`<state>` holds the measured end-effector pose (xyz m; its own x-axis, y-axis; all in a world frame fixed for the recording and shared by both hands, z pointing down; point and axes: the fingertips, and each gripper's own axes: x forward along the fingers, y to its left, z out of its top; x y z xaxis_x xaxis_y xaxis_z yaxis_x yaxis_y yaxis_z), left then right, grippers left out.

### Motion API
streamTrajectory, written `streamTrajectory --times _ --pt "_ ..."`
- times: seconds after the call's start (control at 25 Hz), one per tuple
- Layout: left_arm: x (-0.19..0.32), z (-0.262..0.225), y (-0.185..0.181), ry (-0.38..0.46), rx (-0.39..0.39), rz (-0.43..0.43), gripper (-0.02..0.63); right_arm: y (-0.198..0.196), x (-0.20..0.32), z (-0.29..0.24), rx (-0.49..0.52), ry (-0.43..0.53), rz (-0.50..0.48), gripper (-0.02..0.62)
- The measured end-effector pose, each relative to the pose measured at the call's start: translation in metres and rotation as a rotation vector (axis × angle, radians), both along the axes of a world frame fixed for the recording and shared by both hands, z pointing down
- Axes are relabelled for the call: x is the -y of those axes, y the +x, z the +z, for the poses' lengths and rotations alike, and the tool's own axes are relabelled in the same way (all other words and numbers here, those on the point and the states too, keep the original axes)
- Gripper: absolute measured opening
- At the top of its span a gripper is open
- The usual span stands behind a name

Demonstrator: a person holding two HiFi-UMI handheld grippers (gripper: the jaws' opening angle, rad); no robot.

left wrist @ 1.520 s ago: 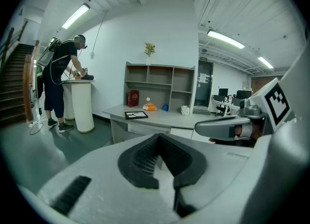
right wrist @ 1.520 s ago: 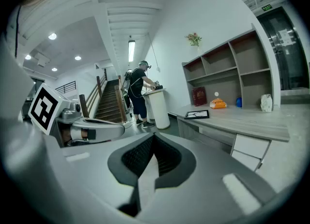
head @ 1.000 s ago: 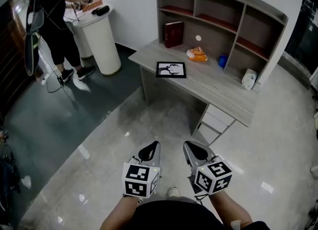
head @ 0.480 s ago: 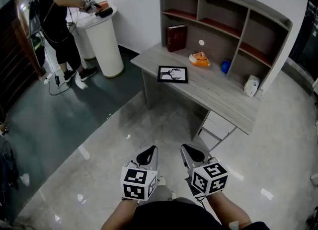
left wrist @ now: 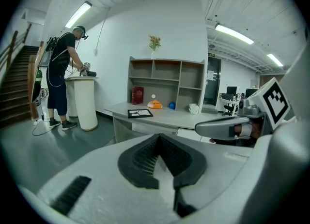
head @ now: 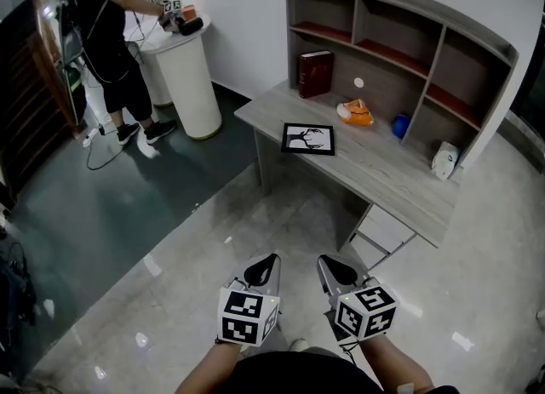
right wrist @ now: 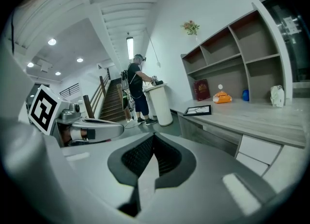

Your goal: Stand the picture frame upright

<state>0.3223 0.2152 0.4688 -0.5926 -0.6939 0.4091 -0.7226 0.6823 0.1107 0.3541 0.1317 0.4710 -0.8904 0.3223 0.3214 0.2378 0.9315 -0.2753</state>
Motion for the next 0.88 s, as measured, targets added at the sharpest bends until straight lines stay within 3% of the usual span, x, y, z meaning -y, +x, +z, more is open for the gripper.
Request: streamTrajectory --times 0.2,0.88 --pt "-0.004 0.001 -0.03 0.006 -0.011 0.01 -0.005 -0.028 -0.007 0.0 0.0 0.039 -0.007 -0.002" --pt "-0.01 0.009 -0.139 -0.013 -0.022 0.084 -0.005 -0.136 -0.02 0.009 -0.059 0.019 0.044 -0.002"
